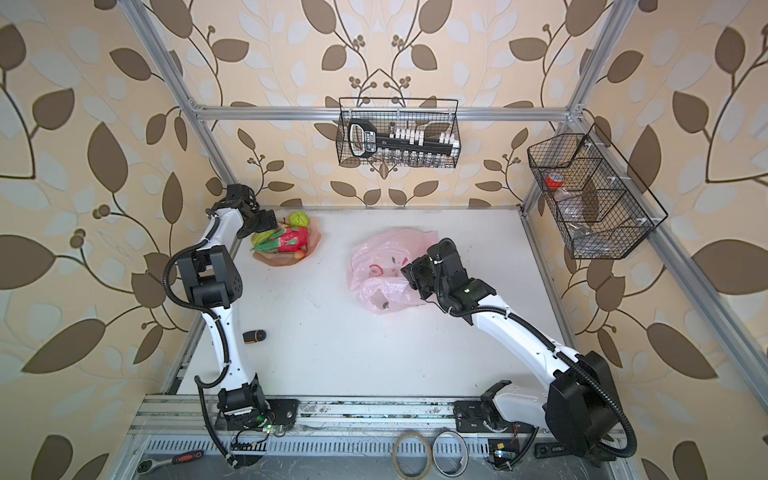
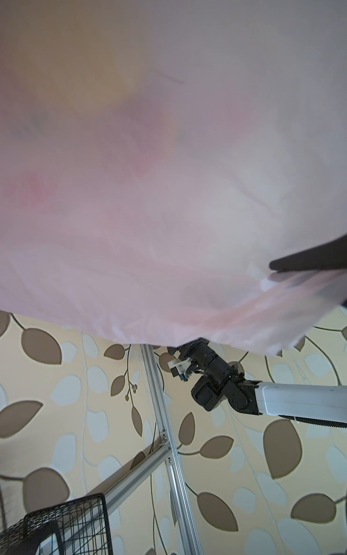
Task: Place the fruits into the plastic bag
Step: 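Lower the left gripper onto the green pear on the plate and close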
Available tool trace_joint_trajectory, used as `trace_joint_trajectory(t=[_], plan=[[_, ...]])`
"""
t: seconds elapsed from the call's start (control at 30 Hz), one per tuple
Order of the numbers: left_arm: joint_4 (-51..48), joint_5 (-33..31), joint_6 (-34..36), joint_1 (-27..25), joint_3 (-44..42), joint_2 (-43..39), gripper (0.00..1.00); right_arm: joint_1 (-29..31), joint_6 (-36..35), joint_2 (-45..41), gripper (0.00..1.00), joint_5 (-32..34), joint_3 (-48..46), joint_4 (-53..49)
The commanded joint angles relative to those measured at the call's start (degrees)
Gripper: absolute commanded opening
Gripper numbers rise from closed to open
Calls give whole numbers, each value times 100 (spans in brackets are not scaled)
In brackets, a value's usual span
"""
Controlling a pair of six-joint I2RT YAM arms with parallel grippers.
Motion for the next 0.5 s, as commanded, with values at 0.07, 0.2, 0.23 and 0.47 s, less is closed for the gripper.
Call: trace_joint_trajectory(t=[0.07, 0.2, 0.23, 0.47], plan=[[22, 360, 106, 85, 267, 77, 91, -19, 23, 25, 0, 5, 49, -185], [18, 531, 88, 84, 252, 107, 88, -19, 32, 10, 0, 54, 55, -196], [9, 559, 83, 87, 234, 105, 88, -19, 36, 3, 0, 69, 57, -195], [44, 805, 29, 93, 213, 51, 82, -19, 38, -61, 0, 107, 65, -220]])
